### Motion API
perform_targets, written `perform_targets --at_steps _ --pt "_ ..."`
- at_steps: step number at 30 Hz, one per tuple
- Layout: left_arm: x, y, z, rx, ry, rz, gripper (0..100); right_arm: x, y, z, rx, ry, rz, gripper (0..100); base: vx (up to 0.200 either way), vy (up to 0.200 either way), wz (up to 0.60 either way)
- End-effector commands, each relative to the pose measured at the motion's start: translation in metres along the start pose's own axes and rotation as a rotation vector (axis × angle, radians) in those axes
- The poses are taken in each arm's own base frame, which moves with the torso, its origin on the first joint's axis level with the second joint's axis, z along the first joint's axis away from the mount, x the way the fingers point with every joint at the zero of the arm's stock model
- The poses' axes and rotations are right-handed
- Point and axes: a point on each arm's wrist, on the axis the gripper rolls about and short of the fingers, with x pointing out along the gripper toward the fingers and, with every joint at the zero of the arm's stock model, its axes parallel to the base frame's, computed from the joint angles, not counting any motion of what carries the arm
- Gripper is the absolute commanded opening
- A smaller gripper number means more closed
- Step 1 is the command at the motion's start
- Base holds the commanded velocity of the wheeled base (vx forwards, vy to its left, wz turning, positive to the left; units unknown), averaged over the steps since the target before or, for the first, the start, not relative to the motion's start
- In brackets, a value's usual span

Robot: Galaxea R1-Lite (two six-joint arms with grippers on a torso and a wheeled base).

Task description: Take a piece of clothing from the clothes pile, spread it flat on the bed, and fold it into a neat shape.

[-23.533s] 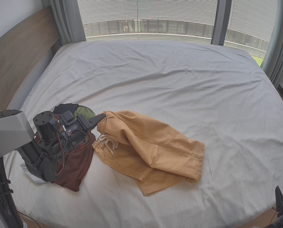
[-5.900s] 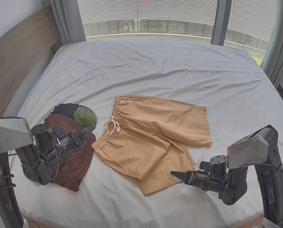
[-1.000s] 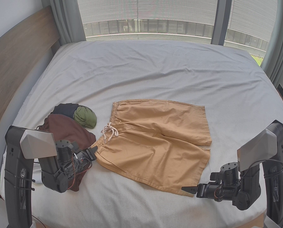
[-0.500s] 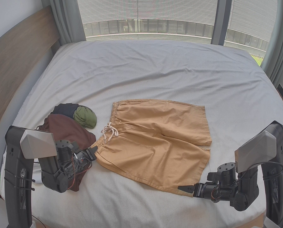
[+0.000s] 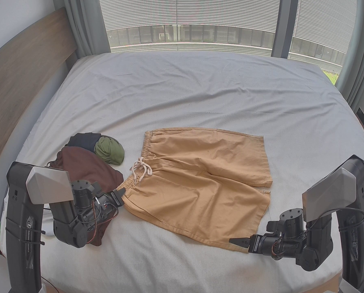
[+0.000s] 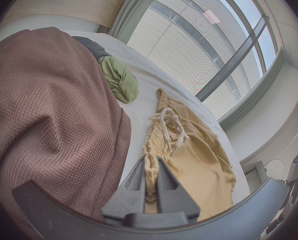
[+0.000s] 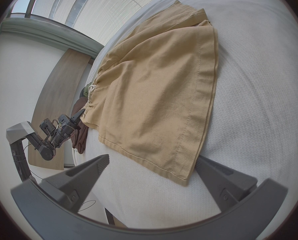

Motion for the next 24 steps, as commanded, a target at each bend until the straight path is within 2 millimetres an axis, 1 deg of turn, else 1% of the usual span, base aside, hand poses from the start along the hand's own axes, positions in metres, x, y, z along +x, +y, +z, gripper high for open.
perform_targets --at_steps 1,14,17,20,22,24 --pt "0.000 0.000 -0.001 -0.001 0.002 0.001 0 0.000 0.000 -0.001 -0.001 0.003 -0.002 0 0.000 0.000 0.00" --pt "0.000 0.000 -0.002 -0.002 0.005 0.001 0 -0.001 -0.004 -0.001 0.005 -0.001 -0.022 0 0.000 0.000 0.00" --pt "-0.005 -0.002 -0.003 -0.009 0.017 0.003 0 -0.008 -0.007 -0.002 0.013 0.004 -0.039 0 0.000 0.000 0.00" --pt "-0.016 -0.008 0.003 -0.013 0.020 0.001 0 -0.017 -0.009 -0.003 0.005 0.008 -0.057 0 0.000 0.000 0.00" --pt "-0.028 -0.012 0.007 -0.018 0.034 -0.003 0 -0.025 -0.009 -0.003 -0.004 0.007 -0.067 0 0.000 0.000 0.00" --pt "-0.038 -0.015 0.004 -0.023 0.069 -0.008 0 -0.031 -0.011 -0.003 -0.003 0.009 -0.078 0 0.000 0.000 0.00"
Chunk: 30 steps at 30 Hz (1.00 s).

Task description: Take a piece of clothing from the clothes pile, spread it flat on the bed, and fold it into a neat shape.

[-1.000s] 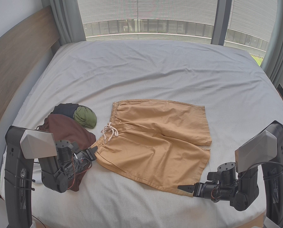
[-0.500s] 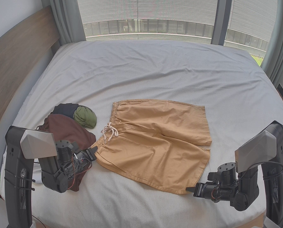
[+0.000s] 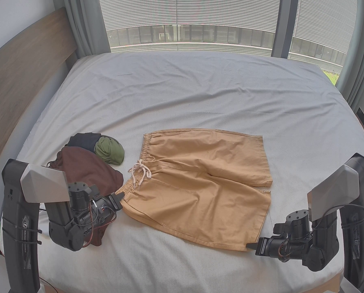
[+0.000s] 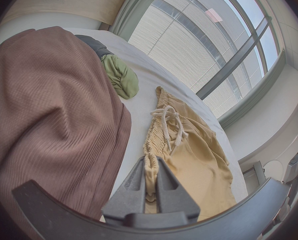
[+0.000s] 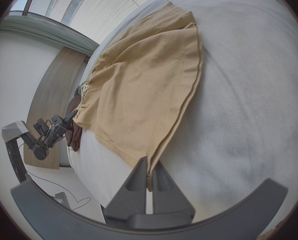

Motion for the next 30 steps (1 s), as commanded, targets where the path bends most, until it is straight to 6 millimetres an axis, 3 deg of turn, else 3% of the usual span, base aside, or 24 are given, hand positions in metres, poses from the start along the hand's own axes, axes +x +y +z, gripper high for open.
perform_targets --at_steps 1,10,21,30 --pt "-0.025 -0.011 0.004 -0.005 0.037 -0.017 0 -0.017 -0.002 -0.001 0.000 0.002 -0.025 0 0.000 0.000 0.00" --pt "-0.051 -0.006 -0.009 0.026 0.122 0.034 0 -0.044 -0.006 -0.013 0.023 0.054 -0.072 0 0.000 0.000 0.00" --pt "-0.081 -0.002 -0.032 0.114 0.268 0.060 0 -0.048 -0.018 -0.008 0.022 0.032 -0.109 0 0.000 0.000 0.00" --pt "-0.090 -0.002 -0.038 0.149 0.312 0.071 0 -0.049 -0.022 -0.006 0.012 0.022 -0.118 0 0.000 0.000 0.00"
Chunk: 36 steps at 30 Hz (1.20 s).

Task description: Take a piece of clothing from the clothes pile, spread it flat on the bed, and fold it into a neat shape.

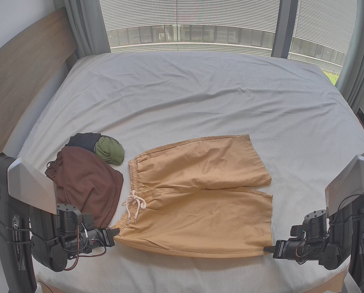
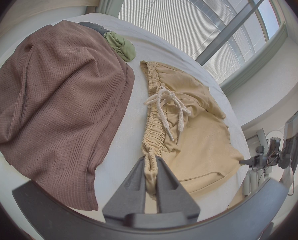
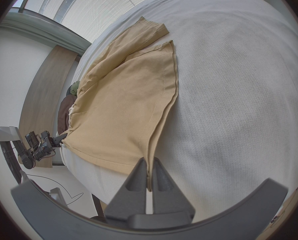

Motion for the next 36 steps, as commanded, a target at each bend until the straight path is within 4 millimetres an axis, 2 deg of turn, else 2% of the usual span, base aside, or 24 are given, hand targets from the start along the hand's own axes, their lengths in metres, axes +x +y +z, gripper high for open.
perform_targets --at_steps 1,19,32,36 --pt "-0.004 0.000 -0.006 0.017 0.029 0.009 0 -0.004 -0.001 -0.002 0.007 0.008 -0.009 0 0.000 0.000 0.00" --pt "-0.007 0.003 -0.014 0.060 0.071 0.019 0 -0.006 -0.003 -0.007 -0.019 0.060 -0.034 0 0.000 0.000 0.00" --pt "0.004 -0.010 0.013 0.071 -0.052 -0.065 0 -0.030 0.016 0.023 -0.077 -0.151 0.084 0 0.000 0.000 0.00" --pt "0.002 -0.016 0.029 0.046 -0.123 -0.088 0 -0.033 0.019 0.030 -0.085 -0.188 0.100 0 0.000 0.000 0.00"
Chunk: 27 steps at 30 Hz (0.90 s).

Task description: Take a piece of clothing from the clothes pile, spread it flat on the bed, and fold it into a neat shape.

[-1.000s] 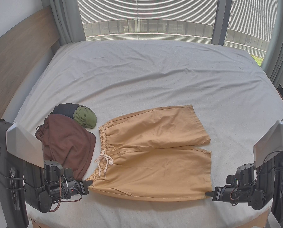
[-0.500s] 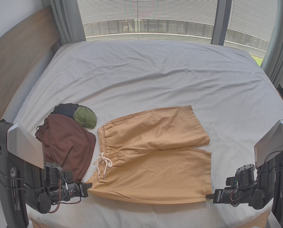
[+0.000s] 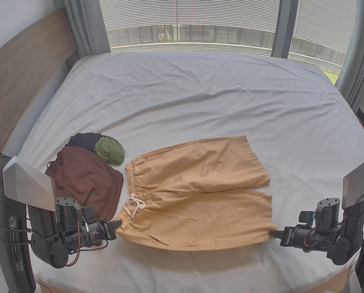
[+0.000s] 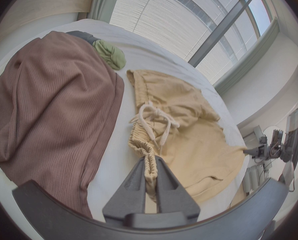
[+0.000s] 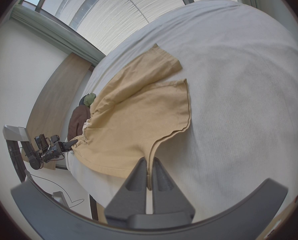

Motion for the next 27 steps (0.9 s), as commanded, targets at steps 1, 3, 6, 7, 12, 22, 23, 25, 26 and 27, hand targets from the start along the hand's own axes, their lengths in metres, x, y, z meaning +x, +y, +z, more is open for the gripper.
perform_targets --at_steps 1,3,6,7,12,22,23,25,26,27 --pt "-0.002 -0.008 0.020 -0.006 -0.090 -0.032 0 -0.007 0.004 0.009 -0.012 -0.054 0.020 0 0.000 0.000 0.00" --pt "-0.005 -0.012 0.029 -0.024 -0.124 -0.045 0 -0.005 0.005 0.012 -0.015 -0.069 0.027 0 0.000 0.000 0.00" --pt "-0.008 -0.016 0.037 -0.039 -0.159 -0.061 0 -0.007 0.006 0.017 -0.017 -0.093 0.035 0 0.000 0.000 0.00" --pt "-0.009 -0.016 0.039 -0.037 -0.166 -0.063 0 -0.008 0.007 0.017 -0.019 -0.097 0.037 0 0.000 0.000 0.00" --pt "-0.003 -0.024 0.046 -0.023 -0.194 -0.095 0 -0.013 0.013 0.026 -0.026 -0.148 0.065 0 0.000 0.000 0.00" --pt "0.001 -0.024 0.061 -0.063 -0.255 -0.115 0 -0.008 0.011 0.037 -0.014 -0.191 0.072 0 0.000 0.000 0.00" --pt "0.001 -0.024 0.062 -0.063 -0.257 -0.116 0 -0.008 0.011 0.038 -0.014 -0.196 0.071 0 0.000 0.000 0.00" --pt "0.001 -0.024 0.062 -0.062 -0.258 -0.116 0 -0.007 0.011 0.040 -0.016 -0.205 0.074 0 0.000 0.000 0.00" --pt "0.002 -0.025 0.062 -0.060 -0.259 -0.120 0 -0.005 0.011 0.046 -0.015 -0.228 0.082 0 0.000 0.000 0.00" --pt "0.002 -0.025 0.062 -0.060 -0.260 -0.119 0 -0.004 0.012 0.048 -0.010 -0.235 0.088 0 0.000 0.000 0.00"
